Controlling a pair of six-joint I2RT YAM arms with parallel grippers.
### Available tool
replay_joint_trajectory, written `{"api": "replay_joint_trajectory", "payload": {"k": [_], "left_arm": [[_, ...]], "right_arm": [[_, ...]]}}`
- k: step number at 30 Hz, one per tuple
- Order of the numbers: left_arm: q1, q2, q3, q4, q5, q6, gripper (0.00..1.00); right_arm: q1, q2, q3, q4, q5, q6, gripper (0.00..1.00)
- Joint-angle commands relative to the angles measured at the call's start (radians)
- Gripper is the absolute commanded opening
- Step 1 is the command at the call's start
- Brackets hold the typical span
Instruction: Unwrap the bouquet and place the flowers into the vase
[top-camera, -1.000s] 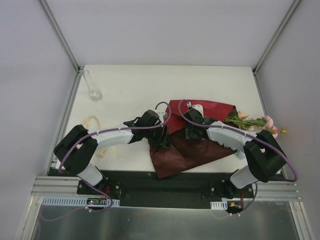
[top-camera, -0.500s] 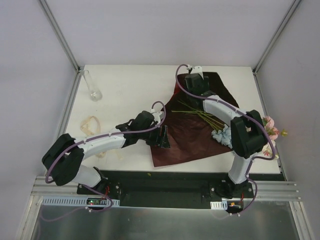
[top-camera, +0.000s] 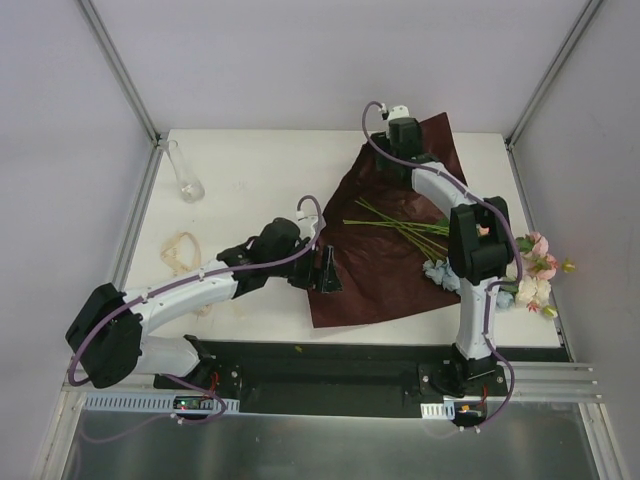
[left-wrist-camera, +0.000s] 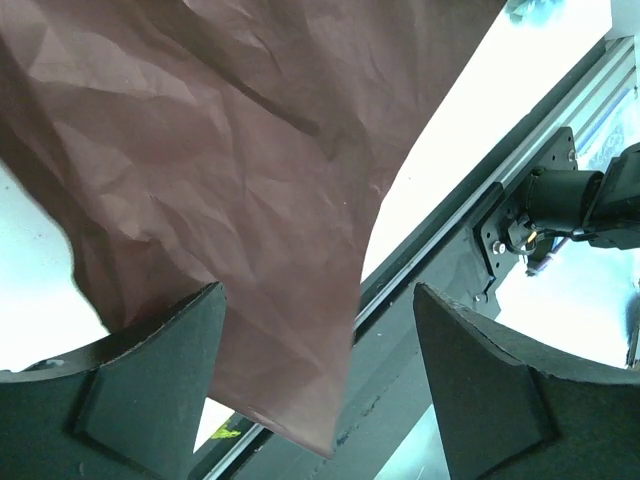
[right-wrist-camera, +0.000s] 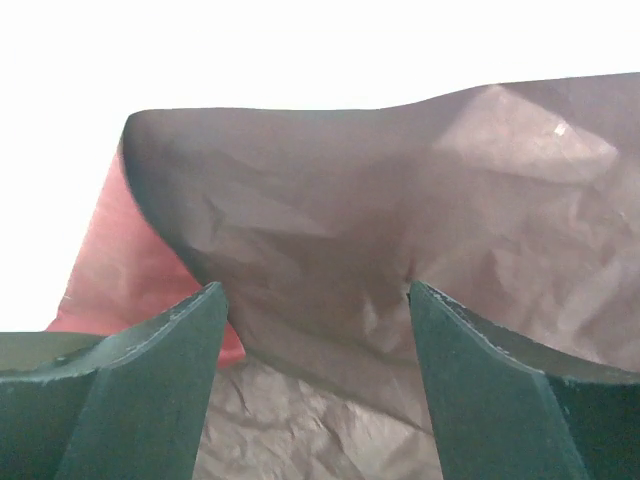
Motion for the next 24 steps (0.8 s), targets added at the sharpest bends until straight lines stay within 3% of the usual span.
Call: {"api": "replay_joint_trajectory", "payload": {"k": [1,6,12,17,24], "left_arm": [[-0.006,0.026,0.058,-0.017,-0.018,0.022,0.76],[-0.006,0.108,0.086,-0.017,-0.023,0.006,0.76],[-0.004,0.086,0.072,-0.017,-0.035,0.000,0.77],[-0.004,0.026,0.034,-0.017,-0.038,-0.018,0.81],[-0.006,-0.043,0.008,-0.022,-0.078,-0.006,0.85]], "right_arm": [[-0.011,0.080,0.175,-0.116,-0.286,0.069,0.77],[-0.008,0.137,0.279,-0.167,-0.577,0.234,0.80],[0.027,0.174,0.308,-0.177,-0.845,0.399,0.83],[0.022,0.070,0.204,-0.210,-0.870,0.543,0.84],[-0.026,-0.202,0.028,-0.298,-0.756,0.566,0.85]]}}
